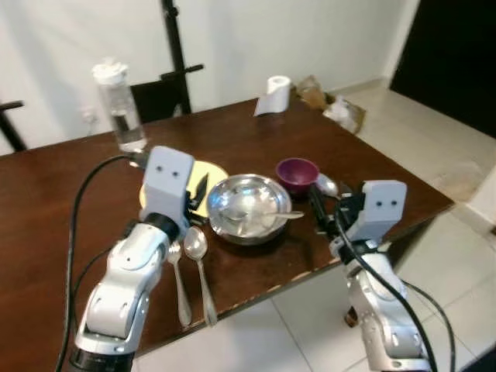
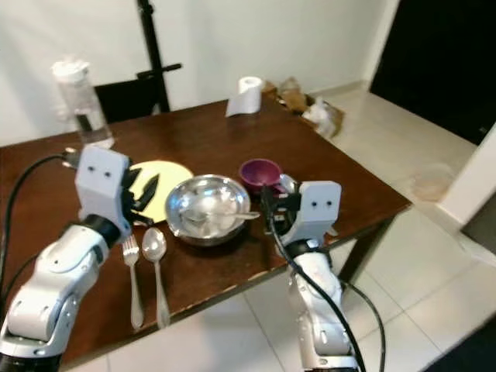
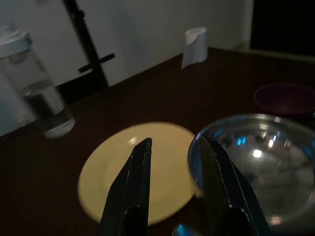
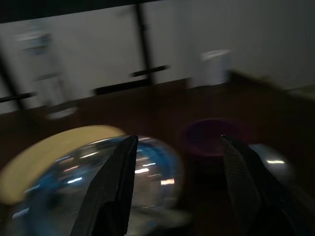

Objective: Setting the table

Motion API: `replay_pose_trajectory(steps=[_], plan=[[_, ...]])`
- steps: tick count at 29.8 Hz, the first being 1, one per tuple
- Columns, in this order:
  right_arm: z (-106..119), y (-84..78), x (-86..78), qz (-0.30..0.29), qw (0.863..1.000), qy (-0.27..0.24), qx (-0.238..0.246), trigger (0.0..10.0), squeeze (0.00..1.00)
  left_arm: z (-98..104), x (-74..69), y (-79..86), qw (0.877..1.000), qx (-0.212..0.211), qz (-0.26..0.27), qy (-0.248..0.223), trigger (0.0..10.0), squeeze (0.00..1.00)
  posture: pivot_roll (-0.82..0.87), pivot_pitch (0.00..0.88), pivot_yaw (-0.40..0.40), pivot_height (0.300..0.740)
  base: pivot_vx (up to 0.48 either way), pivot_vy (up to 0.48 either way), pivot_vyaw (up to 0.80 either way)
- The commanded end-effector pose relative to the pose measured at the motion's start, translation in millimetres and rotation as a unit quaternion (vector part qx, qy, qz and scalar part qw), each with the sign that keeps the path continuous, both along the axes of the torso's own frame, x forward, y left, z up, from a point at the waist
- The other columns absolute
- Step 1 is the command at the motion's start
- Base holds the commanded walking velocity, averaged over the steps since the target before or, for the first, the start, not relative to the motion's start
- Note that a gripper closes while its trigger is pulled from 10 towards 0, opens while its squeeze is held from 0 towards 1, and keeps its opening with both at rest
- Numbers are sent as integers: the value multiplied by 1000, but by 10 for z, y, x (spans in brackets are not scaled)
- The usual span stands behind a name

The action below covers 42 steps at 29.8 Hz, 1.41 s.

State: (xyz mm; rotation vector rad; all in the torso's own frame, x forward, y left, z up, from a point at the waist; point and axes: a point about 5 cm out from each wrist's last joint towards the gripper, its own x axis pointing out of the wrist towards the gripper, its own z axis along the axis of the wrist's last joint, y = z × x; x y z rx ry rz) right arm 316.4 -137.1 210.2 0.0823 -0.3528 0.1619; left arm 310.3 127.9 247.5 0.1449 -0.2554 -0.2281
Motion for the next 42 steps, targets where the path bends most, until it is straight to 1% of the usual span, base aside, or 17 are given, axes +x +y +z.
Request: replay_pose_trajectory(steps=[1, 24, 35, 42], plan=[[-56, -17, -11, -1, 1000, 12, 2, 10000, 0, -34, 3, -7, 1000, 6, 2, 9, 10000, 0, 50, 79, 106, 740, 0, 0, 794], [-55, -8, -14, 0, 1000, 11, 2, 10000, 0, -48, 20, -24, 1000, 10, 4, 13, 10000, 0, 47, 82, 107, 740, 0, 0, 794], [-65, 1, -13, 1, 1000, 16, 13, 10000, 0, -62, 25, -29, 1000, 13, 5, 16, 10000, 0, 48, 82, 107, 740, 0, 0, 0], [-78, 5, -11, 9, 1000, 21, 10, 10000, 0, -74, 23, -34, 1000, 15, 5, 18, 10000, 0, 46, 76, 106, 740, 0, 0, 0]])
